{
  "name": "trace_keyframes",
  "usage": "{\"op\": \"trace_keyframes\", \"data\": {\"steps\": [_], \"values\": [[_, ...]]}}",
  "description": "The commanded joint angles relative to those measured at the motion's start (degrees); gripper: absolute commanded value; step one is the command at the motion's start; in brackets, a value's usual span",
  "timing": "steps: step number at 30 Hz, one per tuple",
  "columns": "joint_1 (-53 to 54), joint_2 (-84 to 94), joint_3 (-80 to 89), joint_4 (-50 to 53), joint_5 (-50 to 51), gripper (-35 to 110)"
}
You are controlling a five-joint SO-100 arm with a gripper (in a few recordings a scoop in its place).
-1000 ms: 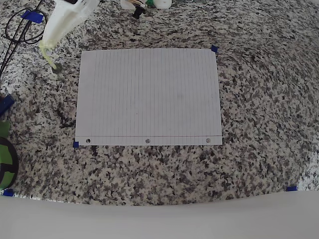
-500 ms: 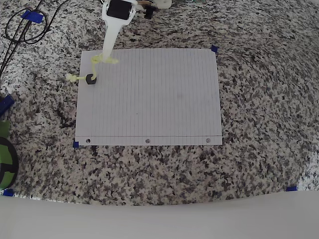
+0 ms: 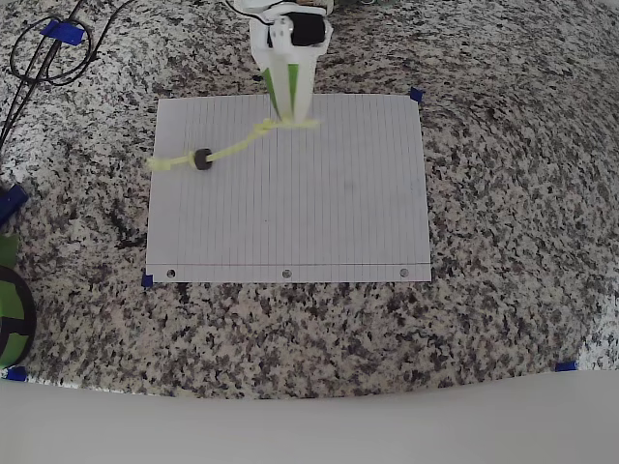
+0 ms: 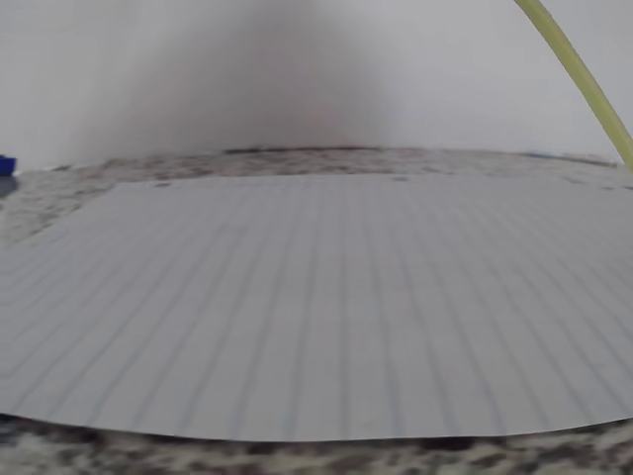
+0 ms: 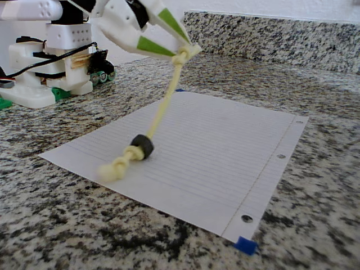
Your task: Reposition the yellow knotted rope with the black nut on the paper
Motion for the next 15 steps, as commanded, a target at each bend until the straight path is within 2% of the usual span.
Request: {"op": "trace_keyframes", "data": {"steps": [1,10,13,15], "values": [[-2.9,1.1,-0.2,1.2,4.0,0],[-7.6,1.6,1.0,3.6,6.5,0],[-8.2,1.1,1.0,5.1,6.5,16],[-8.2,1.0,1.1,6.1,6.0,38]]}}
